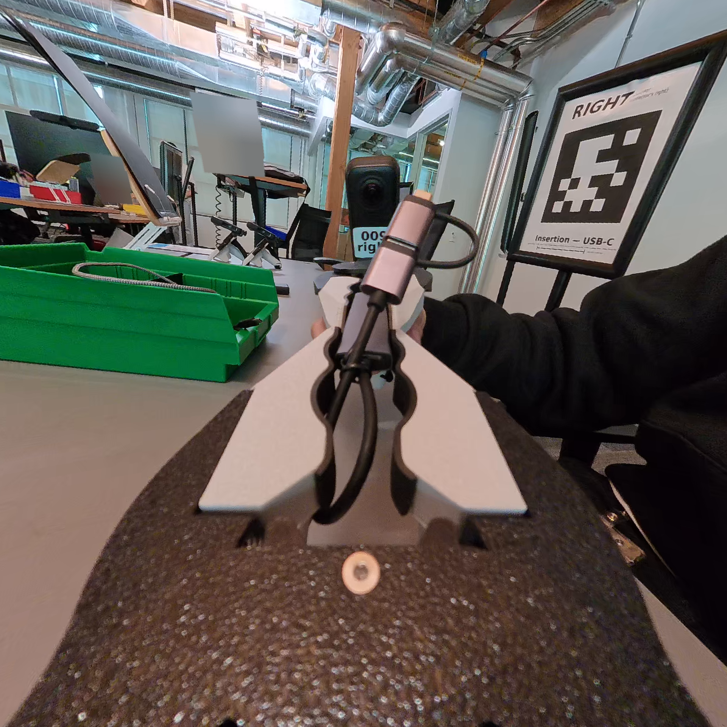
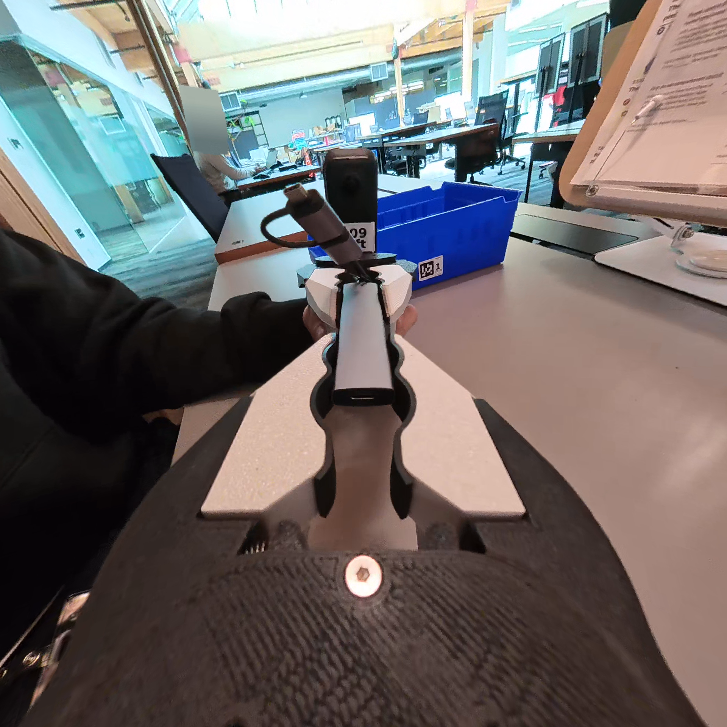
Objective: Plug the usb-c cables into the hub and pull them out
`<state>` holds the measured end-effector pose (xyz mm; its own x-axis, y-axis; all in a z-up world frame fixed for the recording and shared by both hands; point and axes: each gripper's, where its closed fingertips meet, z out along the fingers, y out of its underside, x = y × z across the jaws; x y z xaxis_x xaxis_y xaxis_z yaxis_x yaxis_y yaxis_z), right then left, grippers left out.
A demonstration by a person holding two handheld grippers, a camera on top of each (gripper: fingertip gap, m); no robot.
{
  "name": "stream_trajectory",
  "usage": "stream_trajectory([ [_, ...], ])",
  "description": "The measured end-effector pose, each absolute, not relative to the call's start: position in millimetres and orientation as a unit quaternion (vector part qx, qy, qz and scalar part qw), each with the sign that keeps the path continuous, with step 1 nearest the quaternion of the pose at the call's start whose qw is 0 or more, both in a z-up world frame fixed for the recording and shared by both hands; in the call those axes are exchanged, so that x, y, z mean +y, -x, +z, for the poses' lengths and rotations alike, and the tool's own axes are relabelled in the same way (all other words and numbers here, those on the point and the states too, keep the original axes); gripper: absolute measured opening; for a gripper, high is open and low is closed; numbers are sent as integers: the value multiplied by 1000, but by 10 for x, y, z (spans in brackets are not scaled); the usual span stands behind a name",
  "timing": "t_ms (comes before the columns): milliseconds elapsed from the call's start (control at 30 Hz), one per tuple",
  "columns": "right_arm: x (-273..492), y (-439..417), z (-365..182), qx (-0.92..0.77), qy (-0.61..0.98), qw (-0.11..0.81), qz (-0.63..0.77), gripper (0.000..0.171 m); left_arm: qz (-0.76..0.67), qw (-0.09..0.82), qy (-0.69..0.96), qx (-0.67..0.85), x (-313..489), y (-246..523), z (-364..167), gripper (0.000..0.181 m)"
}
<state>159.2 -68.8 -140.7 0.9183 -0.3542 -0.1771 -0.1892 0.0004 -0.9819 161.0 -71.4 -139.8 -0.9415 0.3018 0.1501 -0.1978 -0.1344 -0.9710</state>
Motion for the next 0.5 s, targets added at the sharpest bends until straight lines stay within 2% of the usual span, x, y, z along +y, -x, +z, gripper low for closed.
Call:
stream_trajectory([
  [167,-723,-1638,-1303,193,695,688,-82,23,757,165,31,-631,-742,-1628,-1385,23],
  [200,-745,-1661,-1277,196,692,689,-93,23,761,164,13,-627,-755,-1677,-1378,28],
  [300,-932,-1807,-1111,222,677,685,-153,22,773,147,-49,-615,-754,-1888,-1356,75],
  [367,-1151,-1962,-975,245,680,657,-214,23,779,138,-76,-607,-730,-1994,-1334,90],
  [433,-1421,-2129,-762,271,676,628,-276,23,783,119,-94,-603,-712,-2081,-1333,95],
  [500,-1766,-2296,-455,305,648,614,-331,23,785,95,-98,-605,-693,-2128,-1338,90],
])
